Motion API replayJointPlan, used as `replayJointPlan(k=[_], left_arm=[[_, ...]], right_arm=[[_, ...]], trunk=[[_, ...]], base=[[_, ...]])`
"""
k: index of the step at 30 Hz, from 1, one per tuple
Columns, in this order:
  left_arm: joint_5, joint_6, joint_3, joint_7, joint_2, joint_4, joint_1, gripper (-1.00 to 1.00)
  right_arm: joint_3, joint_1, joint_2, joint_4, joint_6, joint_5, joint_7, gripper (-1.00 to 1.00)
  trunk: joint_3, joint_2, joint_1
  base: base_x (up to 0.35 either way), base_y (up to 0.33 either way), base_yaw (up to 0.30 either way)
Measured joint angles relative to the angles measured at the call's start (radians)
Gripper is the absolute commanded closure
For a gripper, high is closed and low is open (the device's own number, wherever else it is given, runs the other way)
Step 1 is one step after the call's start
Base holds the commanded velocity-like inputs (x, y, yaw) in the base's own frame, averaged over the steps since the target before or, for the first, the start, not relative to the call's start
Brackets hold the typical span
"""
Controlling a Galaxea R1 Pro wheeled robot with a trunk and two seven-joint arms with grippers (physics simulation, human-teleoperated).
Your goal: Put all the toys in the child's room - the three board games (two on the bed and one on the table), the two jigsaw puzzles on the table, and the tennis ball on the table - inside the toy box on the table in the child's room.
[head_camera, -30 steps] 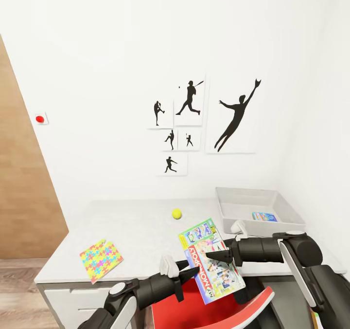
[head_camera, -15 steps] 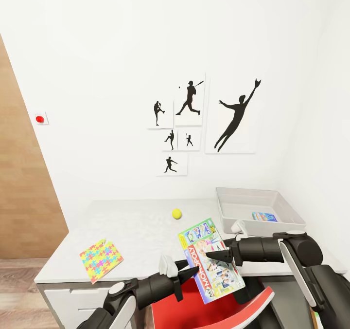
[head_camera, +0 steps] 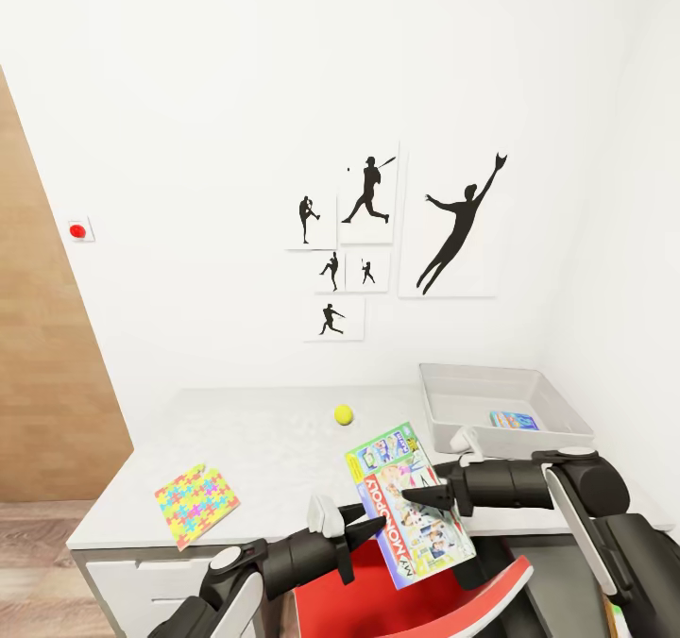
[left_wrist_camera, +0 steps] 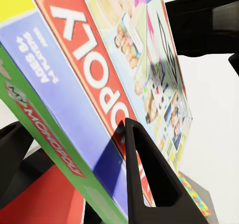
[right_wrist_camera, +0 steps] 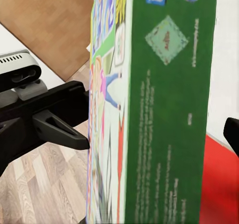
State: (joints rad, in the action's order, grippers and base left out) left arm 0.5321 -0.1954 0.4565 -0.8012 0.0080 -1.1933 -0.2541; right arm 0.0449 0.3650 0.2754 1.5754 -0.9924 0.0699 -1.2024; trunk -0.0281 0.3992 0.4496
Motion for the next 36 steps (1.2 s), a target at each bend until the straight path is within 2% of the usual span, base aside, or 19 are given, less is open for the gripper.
replayJointPlan(k=[16,22,36], left_arm=[[0.001,-0.003,-0.002,0.001,0.001,-0.001,0.000,1.00],[0.002,-0.005,-0.025,-0.003,0.002,-0.001,0.000,1.00],[0.003,-0.007,-0.043,-0.013,0.001,-0.002,0.001,1.00]], right_arm=[[-0.001,0.001,0.015,0.001,0.055,-0.001,-0.001,-1.00],[-0.002,0.001,0.037,0.002,0.065,0.000,-0.003,-1.00],[-0.002,-0.001,0.048,0.005,0.107,0.001,-0.008,-1.00]], trunk=[[0.000,0.000,0.000],[0.000,0.000,0.000],[0.000,0.000,0.000]], base=[[0.000,0.000,0.000],[0.000,0.000,0.000],[0.000,0.000,0.000]])
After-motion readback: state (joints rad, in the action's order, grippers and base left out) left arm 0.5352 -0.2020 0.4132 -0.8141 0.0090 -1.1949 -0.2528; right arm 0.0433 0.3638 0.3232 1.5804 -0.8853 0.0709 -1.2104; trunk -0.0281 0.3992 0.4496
